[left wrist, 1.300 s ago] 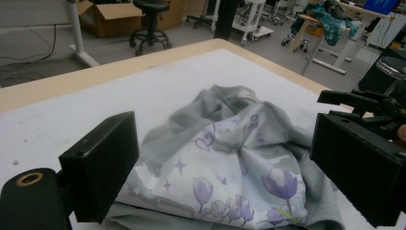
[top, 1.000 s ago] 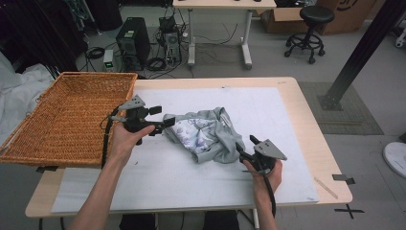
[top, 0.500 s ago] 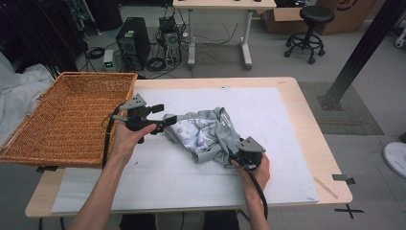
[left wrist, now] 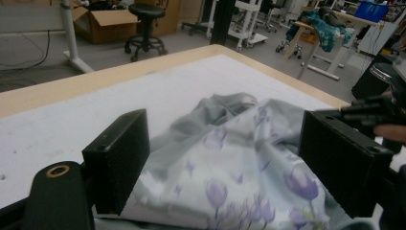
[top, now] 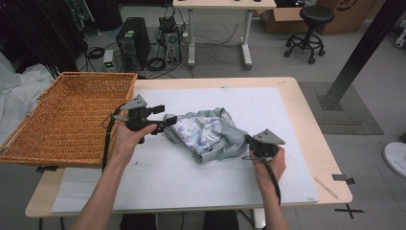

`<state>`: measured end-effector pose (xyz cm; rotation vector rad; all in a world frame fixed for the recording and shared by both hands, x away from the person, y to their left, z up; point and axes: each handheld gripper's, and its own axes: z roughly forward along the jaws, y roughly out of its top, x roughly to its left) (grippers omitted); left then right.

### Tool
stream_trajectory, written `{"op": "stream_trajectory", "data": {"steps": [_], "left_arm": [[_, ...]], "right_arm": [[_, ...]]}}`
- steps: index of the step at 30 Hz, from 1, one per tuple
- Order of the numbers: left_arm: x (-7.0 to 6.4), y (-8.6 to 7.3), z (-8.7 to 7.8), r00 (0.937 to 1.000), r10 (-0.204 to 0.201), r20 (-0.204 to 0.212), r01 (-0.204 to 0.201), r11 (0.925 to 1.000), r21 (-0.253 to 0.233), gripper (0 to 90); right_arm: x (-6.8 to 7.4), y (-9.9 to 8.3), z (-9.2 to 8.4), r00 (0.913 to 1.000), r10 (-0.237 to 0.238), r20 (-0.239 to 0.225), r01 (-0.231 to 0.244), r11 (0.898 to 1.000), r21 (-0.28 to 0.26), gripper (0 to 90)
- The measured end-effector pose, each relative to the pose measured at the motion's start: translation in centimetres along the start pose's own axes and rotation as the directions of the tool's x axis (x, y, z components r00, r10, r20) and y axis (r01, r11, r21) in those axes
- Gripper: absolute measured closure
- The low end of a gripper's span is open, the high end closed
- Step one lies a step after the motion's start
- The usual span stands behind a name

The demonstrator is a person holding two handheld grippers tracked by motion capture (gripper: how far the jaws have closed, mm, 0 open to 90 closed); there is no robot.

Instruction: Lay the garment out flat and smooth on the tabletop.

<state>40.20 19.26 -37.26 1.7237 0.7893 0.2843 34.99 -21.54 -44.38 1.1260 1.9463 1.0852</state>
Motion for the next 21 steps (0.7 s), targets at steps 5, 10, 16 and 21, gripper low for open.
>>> {"op": "stream_trajectory", "data": {"steps": [5,10,16,21], "left_arm": [[0.2,-0.4,0.9,0.9999,-0.017,0.0,0.017,0.9998,0.011,22.3],[0.5,-0.8,1.4,0.9993,-0.026,-0.028,0.027,0.9987,0.042,25.2],[0.8,-1.9,1.7,0.9974,0.009,-0.072,-0.002,0.9954,0.096,32.5],[1.1,-3.1,2.4,0.9936,-0.019,-0.111,0.032,0.993,0.114,33.6]], "right_arm": [[-3.4,0.9,0.3,0.9985,0.002,0.055,-0.004,0.999,0.044,90.0],[-4.8,0.6,-0.1,0.996,0.025,0.086,-0.031,0.998,0.06,90.0],[-4.0,-0.7,-1.7,0.9974,0.06,0.04,-0.06,0.998,-0.011,70.7],[2.4,0.9,-3.5,0.9865,-0.02,-0.163,-0.013,0.98,-0.201,58.5]]}}
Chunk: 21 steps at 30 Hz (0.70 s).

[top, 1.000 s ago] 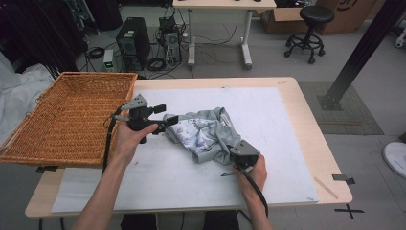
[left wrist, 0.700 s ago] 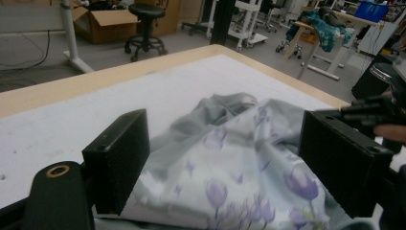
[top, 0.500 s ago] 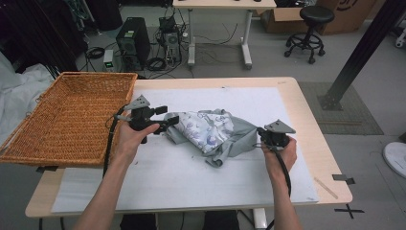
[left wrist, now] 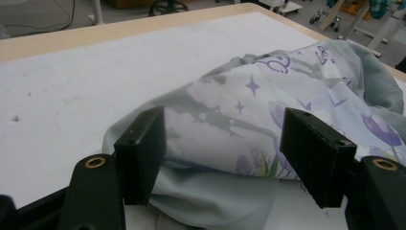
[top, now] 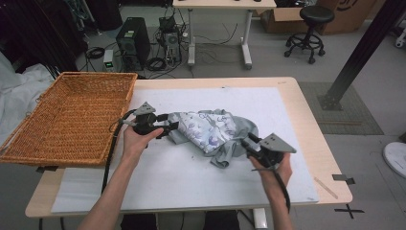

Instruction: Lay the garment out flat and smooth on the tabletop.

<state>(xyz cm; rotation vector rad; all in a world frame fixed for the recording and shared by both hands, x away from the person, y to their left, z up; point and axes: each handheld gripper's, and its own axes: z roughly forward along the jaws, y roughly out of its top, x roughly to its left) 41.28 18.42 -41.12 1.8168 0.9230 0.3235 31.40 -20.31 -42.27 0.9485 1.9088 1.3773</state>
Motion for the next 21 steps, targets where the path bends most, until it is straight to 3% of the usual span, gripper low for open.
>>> {"op": "stream_trajectory", "data": {"steps": [2,5,7,9,11,12,13,14,15,17,18,19,20,21], "left_arm": [[-0.2,-0.1,0.1,0.9999,-0.01,-0.008,0.01,0.9999,-0.011,33.7],[-0.6,0.0,0.1,1.0,0.002,-0.003,-0.002,0.9998,-0.022,33.9],[-0.7,0.1,-0.2,1.0,0.006,0.0,-0.006,0.9996,-0.028,34.0],[-0.8,0.2,-0.5,0.9999,0.013,0.002,-0.012,0.9994,-0.032,34.0],[-0.8,0.2,-0.8,0.9997,0.024,0.0,-0.024,0.9992,-0.033,34.1],[-0.8,0.2,-0.8,0.9997,0.024,0.0,-0.024,0.9992,-0.033,34.1],[-0.7,0.1,-1.1,0.9996,0.028,0.003,-0.028,0.999,-0.035,34.3],[-0.7,0.1,-1.1,0.9996,0.028,0.003,-0.028,0.999,-0.035,34.4],[-0.6,0.0,-1.3,0.9996,0.026,0.009,-0.026,0.9987,-0.043,34.8],[-0.6,-0.1,-1.5,0.9993,0.032,0.019,-0.031,0.998,-0.056,36.4],[-0.6,-0.1,-1.5,0.9993,0.032,0.019,-0.031,0.998,-0.056,37.3],[-0.6,-0.2,-1.5,0.9991,0.033,0.025,-0.031,0.9977,-0.06,37.3],[-0.6,-0.3,-1.6,0.9987,0.037,0.034,-0.035,0.9975,-0.062,39.0],[-0.7,-0.5,-1.5,0.997,0.052,0.058,-0.049,0.9975,-0.05,39.4]], "right_arm": [[2.9,0.6,0.9,0.997,-0.041,-0.066,0.04,0.999,-0.022,58.3],[6.7,0.6,3.3,0.9809,-0.159,-0.112,0.162,0.987,0.017,54.6],[8.3,0.1,5.2,0.9637,-0.232,-0.133,0.243,0.967,0.079,51.1],[9.1,-0.4,6.8,0.9415,-0.313,-0.125,0.329,0.934,0.139,53.2],[9.0,-0.7,7.7,0.9305,-0.35,-0.106,0.364,0.917,0.164,66.9],[9.0,-0.7,7.7,0.9305,-0.35,-0.106,0.364,0.917,0.164,66.9],[8.5,-0.4,7.9,0.9397,-0.322,-0.116,0.337,0.929,0.156,86.2],[8.5,-0.4,7.9,0.9397,-0.322,-0.116,0.337,0.929,0.156,86.2],[7.3,0.1,7.9,0.9569,-0.26,-0.131,0.278,0.948,0.153,87.6],[5.8,0.7,7.5,0.9699,-0.208,-0.127,0.224,0.967,0.122,87.8],[5.8,0.7,7.5,0.9699,-0.208,-0.127,0.224,0.967,0.122,87.8],[4.8,1.0,7.2,0.9794,-0.159,-0.125,0.171,0.98,0.097,87.8],[2.6,1.5,6.3,0.9934,-0.062,-0.096,0.066,0.997,0.034,87.8],[1.3,1.7,5.9,0.9971,-0.026,-0.072,0.027,1.0,0.012,87.8]]}}
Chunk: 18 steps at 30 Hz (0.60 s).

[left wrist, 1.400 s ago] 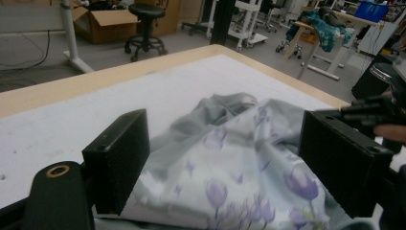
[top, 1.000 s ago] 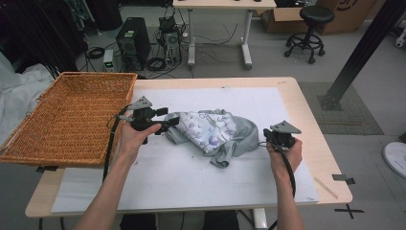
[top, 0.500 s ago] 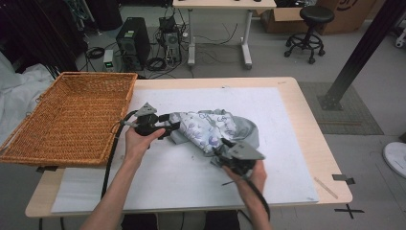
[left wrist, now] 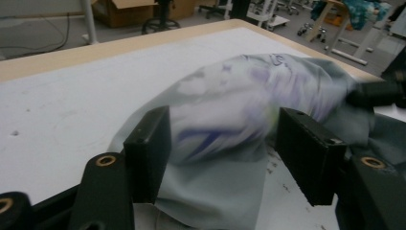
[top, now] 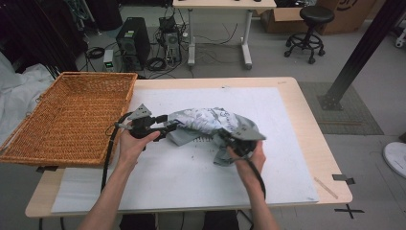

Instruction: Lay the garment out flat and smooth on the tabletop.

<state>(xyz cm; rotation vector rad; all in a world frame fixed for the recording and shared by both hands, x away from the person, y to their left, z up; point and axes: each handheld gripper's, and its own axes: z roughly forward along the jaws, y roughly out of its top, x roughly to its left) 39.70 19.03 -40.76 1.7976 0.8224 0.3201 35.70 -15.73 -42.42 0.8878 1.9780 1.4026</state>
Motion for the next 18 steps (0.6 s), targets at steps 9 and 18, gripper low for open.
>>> {"op": "stream_trajectory", "data": {"steps": [9,18], "left_arm": [[-2.1,-0.6,0.7,0.9896,0.11,0.092,-0.114,0.9929,0.035,44.4],[-3.8,-2.3,-0.4,0.9895,0.139,0.038,-0.141,0.9886,0.052,42.8]], "right_arm": [[-8.6,0.0,2.1,0.9739,0.143,0.176,-0.158,0.985,0.073,83.3],[-3.6,1.3,-2.3,0.9982,0.045,0.039,-0.041,0.995,-0.089,57.1]]}}
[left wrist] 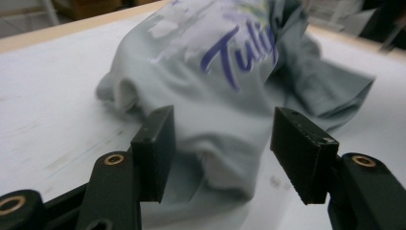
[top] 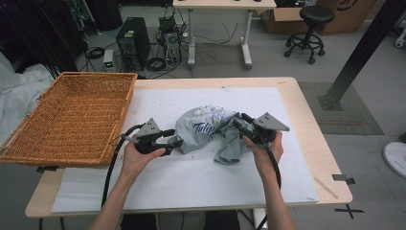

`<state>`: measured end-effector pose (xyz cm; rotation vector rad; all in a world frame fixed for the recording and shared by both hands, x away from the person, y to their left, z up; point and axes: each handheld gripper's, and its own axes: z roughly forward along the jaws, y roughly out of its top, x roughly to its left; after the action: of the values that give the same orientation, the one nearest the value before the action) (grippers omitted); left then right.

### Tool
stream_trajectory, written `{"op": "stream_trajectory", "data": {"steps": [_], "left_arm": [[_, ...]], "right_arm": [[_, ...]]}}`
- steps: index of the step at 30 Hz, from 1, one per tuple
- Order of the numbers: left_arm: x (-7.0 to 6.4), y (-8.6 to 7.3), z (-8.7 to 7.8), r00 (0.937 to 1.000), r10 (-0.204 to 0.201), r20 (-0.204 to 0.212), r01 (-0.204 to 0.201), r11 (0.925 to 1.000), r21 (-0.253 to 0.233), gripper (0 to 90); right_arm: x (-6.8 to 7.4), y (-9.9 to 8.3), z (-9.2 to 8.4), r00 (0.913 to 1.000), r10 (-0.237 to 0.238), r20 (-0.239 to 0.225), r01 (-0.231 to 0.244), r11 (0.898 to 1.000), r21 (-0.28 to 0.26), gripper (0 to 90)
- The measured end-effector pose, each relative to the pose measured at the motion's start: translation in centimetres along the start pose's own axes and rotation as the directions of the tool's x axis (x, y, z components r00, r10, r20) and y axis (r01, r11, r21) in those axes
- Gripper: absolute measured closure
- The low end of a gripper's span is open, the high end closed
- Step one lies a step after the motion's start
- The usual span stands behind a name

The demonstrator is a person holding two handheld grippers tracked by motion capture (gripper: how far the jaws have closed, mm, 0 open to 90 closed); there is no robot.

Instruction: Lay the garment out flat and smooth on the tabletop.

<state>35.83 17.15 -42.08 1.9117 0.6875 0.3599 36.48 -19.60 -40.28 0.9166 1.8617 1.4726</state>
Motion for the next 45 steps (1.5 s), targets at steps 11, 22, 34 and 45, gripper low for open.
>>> {"op": "stream_trajectory", "data": {"steps": [11,22,34,45], "left_arm": [[-1.4,-1.5,5.5,0.9572,0.283,-0.06,-0.269,0.9472,0.174,48.4],[0.3,0.8,-0.5,0.9391,-0.073,0.336,0.09,0.9953,-0.035,86.6],[-3.6,-1.7,-4.8,0.8149,-0.044,0.578,0.085,0.9954,-0.044,68.2],[2.8,0.4,1.9,0.9811,-0.14,-0.134,0.139,0.9901,-0.017,53.4]], "right_arm": [[4.6,-4.2,1.4,0.9885,-0.123,-0.089,0.14,0.966,0.219,53.7],[0.4,-3.7,-2.0,0.9996,0.024,-0.014,-0.021,0.984,0.177,90.0],[-2.3,-3.4,-4.2,0.9958,0.054,0.073,-0.065,0.986,0.155,81.2],[-3.7,-4.3,-2.9,0.9436,0.295,0.151,-0.309,0.947,0.085,56.2]]}}
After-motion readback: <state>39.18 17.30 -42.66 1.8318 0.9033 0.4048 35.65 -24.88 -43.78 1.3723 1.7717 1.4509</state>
